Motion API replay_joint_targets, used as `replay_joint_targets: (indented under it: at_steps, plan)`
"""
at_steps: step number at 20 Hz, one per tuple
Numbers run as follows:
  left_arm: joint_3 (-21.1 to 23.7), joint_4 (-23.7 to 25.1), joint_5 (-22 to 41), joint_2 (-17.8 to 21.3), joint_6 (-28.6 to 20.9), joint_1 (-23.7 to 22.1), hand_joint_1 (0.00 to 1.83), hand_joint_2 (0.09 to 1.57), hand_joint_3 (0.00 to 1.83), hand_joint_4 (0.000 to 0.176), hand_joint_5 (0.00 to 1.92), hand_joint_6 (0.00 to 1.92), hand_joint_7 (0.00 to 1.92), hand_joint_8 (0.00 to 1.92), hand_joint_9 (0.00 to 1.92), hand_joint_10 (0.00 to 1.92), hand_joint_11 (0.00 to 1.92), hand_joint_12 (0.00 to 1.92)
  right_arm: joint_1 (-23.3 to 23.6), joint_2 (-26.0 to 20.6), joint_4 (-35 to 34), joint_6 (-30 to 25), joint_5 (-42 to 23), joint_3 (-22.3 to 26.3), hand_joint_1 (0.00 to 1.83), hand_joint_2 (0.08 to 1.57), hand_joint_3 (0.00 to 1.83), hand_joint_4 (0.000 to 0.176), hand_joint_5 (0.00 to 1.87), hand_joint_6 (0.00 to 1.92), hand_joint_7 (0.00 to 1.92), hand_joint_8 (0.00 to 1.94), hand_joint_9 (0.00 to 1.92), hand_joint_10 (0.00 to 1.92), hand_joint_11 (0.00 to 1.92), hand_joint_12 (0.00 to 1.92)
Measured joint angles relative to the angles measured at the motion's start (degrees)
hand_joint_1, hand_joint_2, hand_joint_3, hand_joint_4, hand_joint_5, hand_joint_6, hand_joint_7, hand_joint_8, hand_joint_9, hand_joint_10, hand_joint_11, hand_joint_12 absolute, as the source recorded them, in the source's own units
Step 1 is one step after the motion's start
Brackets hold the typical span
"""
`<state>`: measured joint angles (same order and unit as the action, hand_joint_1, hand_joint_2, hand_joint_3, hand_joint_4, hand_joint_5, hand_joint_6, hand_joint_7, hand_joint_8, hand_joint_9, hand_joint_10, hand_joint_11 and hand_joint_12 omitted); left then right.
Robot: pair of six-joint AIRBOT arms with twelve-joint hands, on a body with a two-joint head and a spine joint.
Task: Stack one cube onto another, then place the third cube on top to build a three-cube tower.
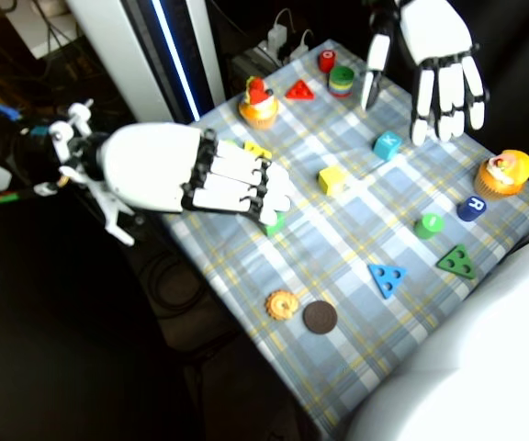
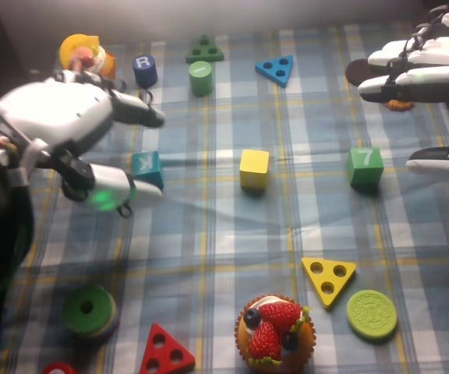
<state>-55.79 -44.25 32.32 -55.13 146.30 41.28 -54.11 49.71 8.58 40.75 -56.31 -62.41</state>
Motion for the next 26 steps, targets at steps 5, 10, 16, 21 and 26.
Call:
replay_joint_targets:
  at_steps: [5,10,16,21,26]
  plan:
    - [-1.8,-3.4,-1.0,-0.7,3.9,-0.1,0.81,0.98,0.0,0.146,0.8,0.01,0.51,0.0,0.38,0.0,0.06,0.34,0.0,0.0,0.0,0.0,0.0,0.0,0.67,1.2,0.0,0.0,0.53,0.0,0.37,0.0,0.35,0.01,0.0,1.02]
    - [-3.0,-4.3,-1.6,-2.6,4.9,-0.1,0.82,1.03,0.01,0.149,0.86,0.01,0.55,0.01,0.42,0.01,0.04,0.33,0.0,0.0,0.1,0.0,0.0,0.0,0.66,1.19,0.0,0.0,0.53,0.0,0.38,0.0,0.35,0.0,0.0,1.01]
    - [-4.5,-5.8,-1.9,-3.4,5.5,-0.5,0.79,1.04,0.0,0.163,0.84,0.0,0.56,0.0,0.44,0.01,0.05,0.35,0.0,0.0,0.0,0.0,0.0,0.0,0.67,1.2,0.0,0.0,0.52,0.0,0.36,0.0,0.34,0.0,0.0,0.99]
    - [-4.9,-6.2,-2.4,-4.1,5.6,-0.9,0.8,1.06,0.01,0.149,0.86,0.0,0.55,0.0,0.45,0.0,0.05,0.36,0.0,0.0,0.0,0.0,0.0,0.0,0.62,1.21,0.0,0.0,0.53,0.0,0.37,0.0,0.34,0.0,0.0,0.99]
    - [-5.3,-6.4,-2.3,-4.7,5.6,-1.2,0.95,1.18,0.0,0.176,0.84,1.19,0.59,0.0,0.48,0.0,0.0,0.56,0.0,0.0,0.0,-0.1,0.0,0.0,0.64,1.22,0.0,0.0,0.52,0.0,0.37,0.0,0.34,0.0,0.0,1.0]
